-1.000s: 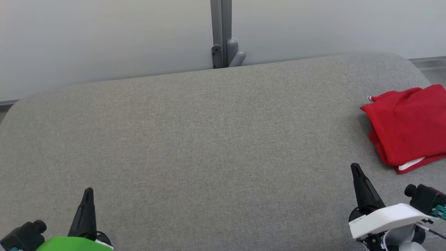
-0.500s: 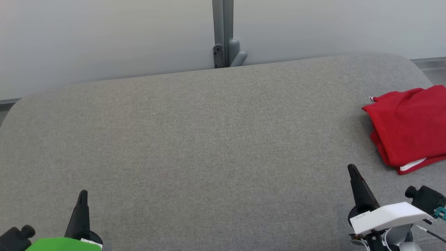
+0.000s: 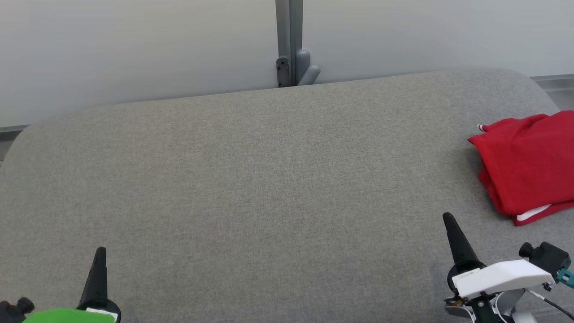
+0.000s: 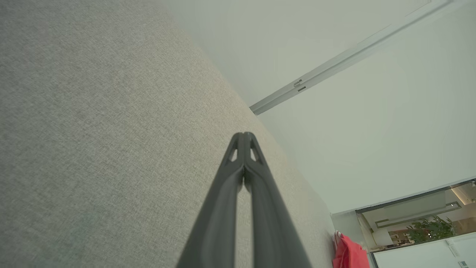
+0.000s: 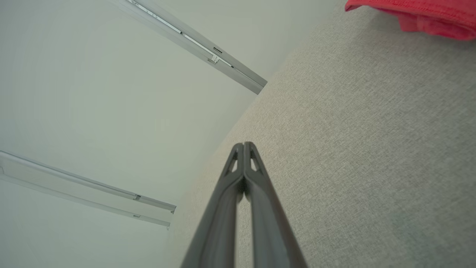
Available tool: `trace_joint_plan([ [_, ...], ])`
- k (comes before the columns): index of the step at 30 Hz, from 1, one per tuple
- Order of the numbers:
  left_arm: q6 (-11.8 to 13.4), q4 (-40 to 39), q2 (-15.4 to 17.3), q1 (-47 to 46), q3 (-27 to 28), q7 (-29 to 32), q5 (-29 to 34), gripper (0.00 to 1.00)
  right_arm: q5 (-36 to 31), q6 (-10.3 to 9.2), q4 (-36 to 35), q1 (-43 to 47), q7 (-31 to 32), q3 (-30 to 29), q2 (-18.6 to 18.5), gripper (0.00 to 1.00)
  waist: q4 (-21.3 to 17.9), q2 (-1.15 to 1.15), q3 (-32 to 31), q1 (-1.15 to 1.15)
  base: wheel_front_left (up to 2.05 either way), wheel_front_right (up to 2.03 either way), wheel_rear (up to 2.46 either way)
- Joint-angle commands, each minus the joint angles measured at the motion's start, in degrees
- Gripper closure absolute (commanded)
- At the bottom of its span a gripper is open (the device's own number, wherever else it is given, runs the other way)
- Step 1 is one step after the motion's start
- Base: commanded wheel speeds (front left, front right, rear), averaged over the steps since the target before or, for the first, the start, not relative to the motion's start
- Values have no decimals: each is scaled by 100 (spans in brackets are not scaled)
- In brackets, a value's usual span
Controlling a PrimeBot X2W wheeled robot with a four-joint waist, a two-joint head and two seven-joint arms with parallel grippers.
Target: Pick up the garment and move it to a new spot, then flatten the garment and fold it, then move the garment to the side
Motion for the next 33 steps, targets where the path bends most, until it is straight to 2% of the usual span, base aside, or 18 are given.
trace_joint_plan([
  [1,-42,-41,3,-38,75,26,-153,100,159,3,-30,-127,19,4,-9,100,3,0,0,0,0,0,0],
  [18,-220,52,-206,-71,483,359,-1162,100,1285,2,92,-176,142,46,69,100,48,0,9,0,0,0,0],
  [33,-329,111,-347,-93,745,582,-1801,100,2011,2,172,-217,226,72,122,100,83,0,16,0,0,0,0],
])
